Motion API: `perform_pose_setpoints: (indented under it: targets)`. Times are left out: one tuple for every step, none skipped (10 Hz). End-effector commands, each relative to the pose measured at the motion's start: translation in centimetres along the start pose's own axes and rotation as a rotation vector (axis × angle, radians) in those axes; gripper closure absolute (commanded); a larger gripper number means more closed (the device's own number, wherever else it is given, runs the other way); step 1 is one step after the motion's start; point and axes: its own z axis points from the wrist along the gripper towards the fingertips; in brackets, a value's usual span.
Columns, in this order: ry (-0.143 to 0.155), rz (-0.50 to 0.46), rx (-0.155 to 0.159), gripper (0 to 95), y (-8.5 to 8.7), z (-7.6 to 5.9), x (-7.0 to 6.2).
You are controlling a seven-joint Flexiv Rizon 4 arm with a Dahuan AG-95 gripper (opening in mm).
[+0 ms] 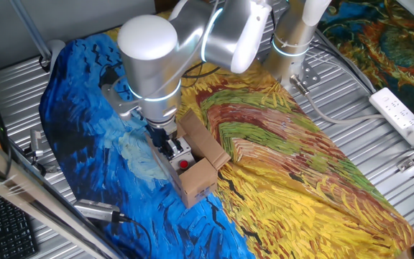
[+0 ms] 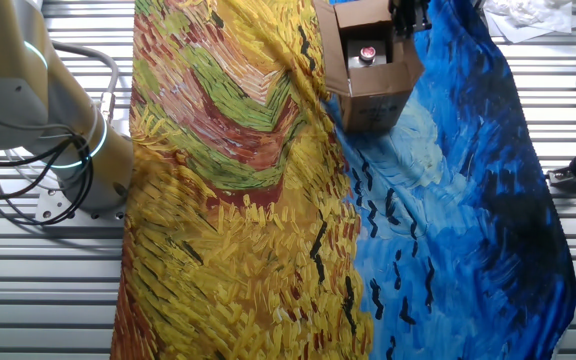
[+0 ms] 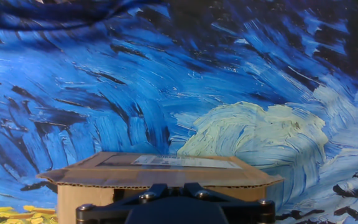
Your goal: Open a box
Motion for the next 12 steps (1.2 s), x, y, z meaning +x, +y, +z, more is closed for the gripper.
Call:
perform_pose_setpoints:
  targets:
    - [-0.023,0.014,0.004,95.0,0.0,0.1,0.1]
    - [-0.027,0.003,-0.003,95.0,0.0,0.1,0.1]
    - [-0.029,0.004,-0.003,95.0,0.0,0.1,0.1]
    - [-0.03,0.009,-0.006,95.0,0.0,0.1,0.1]
    - [-0.031,0.011,-0.007,95.0,0.0,0.1,0.1]
    - [-0.033,0.014,-0.01,95.0,0.0,0.0,0.1]
    - [-0.033,0.015,-0.01,95.0,0.0,0.0,0.1]
    - [-0.034,0.018,-0.01,95.0,0.0,0.0,-0.1]
    - [-0.034,0.02,-0.011,95.0,0.1,-0.2,-0.2]
    - [-0.034,0.021,-0.012,95.0,0.3,-0.5,-0.8]
    - [-0.032,0.025,-0.012,95.0,0.4,-0.8,-1.2]
    - [-0.031,0.026,-0.011,95.0,0.5,-1.0,-1.5]
